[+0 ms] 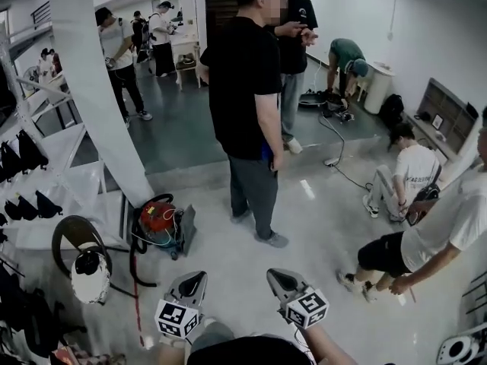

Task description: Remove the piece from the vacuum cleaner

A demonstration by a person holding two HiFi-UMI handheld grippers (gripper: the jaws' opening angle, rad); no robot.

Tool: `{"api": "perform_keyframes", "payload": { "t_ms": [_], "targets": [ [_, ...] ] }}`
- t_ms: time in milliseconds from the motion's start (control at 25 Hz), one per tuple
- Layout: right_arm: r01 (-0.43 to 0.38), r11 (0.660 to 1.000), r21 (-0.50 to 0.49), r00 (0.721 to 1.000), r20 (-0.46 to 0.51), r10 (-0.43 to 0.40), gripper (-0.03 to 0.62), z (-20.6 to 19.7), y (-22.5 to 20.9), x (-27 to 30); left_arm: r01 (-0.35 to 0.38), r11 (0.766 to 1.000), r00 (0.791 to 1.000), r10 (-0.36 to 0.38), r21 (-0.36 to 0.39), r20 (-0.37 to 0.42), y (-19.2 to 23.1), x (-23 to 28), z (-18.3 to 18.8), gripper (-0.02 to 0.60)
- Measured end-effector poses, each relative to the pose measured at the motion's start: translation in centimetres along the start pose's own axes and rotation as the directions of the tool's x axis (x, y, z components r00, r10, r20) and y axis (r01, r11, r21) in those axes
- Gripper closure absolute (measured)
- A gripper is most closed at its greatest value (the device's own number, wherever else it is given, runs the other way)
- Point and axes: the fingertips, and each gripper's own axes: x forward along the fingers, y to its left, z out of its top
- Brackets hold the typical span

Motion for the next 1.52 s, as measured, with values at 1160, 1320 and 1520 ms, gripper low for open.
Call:
{"api": "perform_keyframes", "payload": {
  "t_ms": [1160,1320,1520],
  "targets": [
    [-0.098,0.995,-0.021,0.988,-0.124,0.095,0.566,4.8,-2.3,38.7,-0.111,0.989,0.993,0.108,-0.1,-0.043,35.5,10.2,-2.1,0.564],
    [-0.167,0.986,-0.007,0.973,-0.165,0.164,0.566,4.2,-1.7,42.5,-0.189,0.972,0.98,0.179,-0.141,-0.082,38.0,9.4,-3.7,0.563],
    [-0.264,0.964,0.035,0.937,-0.23,0.265,0.566,2.5,-1.3,48.1,-0.298,0.941,0.952,0.279,-0.16,-0.127,41.3,9.0,-5.7,0.563]
  ]
}}
